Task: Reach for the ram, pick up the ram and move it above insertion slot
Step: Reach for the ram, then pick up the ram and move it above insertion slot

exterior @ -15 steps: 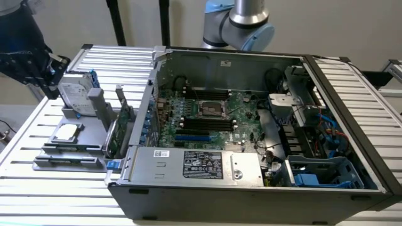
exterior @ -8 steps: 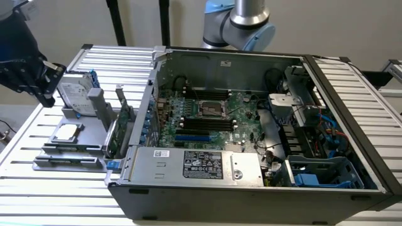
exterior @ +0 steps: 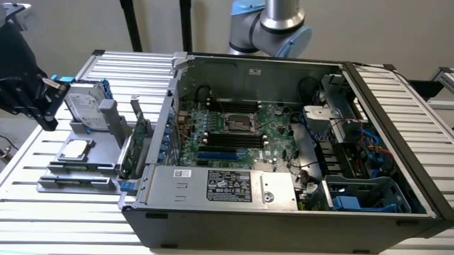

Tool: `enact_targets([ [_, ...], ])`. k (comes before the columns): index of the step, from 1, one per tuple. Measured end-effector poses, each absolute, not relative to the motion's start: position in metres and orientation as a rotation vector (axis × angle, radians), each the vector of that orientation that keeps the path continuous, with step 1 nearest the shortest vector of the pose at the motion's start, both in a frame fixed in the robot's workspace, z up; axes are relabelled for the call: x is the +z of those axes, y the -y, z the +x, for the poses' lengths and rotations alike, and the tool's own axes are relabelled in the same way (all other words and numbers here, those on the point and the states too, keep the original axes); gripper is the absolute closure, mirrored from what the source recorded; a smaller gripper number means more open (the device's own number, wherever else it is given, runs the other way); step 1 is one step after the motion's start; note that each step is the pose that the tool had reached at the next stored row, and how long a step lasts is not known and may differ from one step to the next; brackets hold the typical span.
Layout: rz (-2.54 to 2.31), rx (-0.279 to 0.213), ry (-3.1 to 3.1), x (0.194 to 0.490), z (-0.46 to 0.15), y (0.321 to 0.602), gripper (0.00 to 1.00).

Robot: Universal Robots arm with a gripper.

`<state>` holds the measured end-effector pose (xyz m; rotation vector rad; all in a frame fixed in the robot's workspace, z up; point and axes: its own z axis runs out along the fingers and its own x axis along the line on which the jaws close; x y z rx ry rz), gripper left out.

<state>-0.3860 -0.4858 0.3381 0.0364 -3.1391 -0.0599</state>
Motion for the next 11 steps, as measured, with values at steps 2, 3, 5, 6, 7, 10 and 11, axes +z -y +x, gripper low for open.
enact_targets([
  [2, 0.037, -0.060, 3.139, 0.3379, -0.3855, 0.4904, 0.89],
  [3, 0.037, -0.060, 3.139, 0.3378, -0.3853, 0.4919, 0.89],
  [5, 0.043, -0.060, 3.139, 0.3379, -0.3853, 0.4928, 0.89],
  [6, 0.064, -0.060, 3.138, 0.3378, -0.3853, 0.4928, 0.89],
  [7, 0.092, -0.060, 3.137, 0.3379, -0.3853, 0.4928, 0.89],
  [10, 0.179, -0.060, 3.132, 0.3378, -0.3853, 0.4929, 0.89],
  [11, 0.207, -0.060, 3.130, 0.3378, -0.3853, 0.4929, 0.89],
])
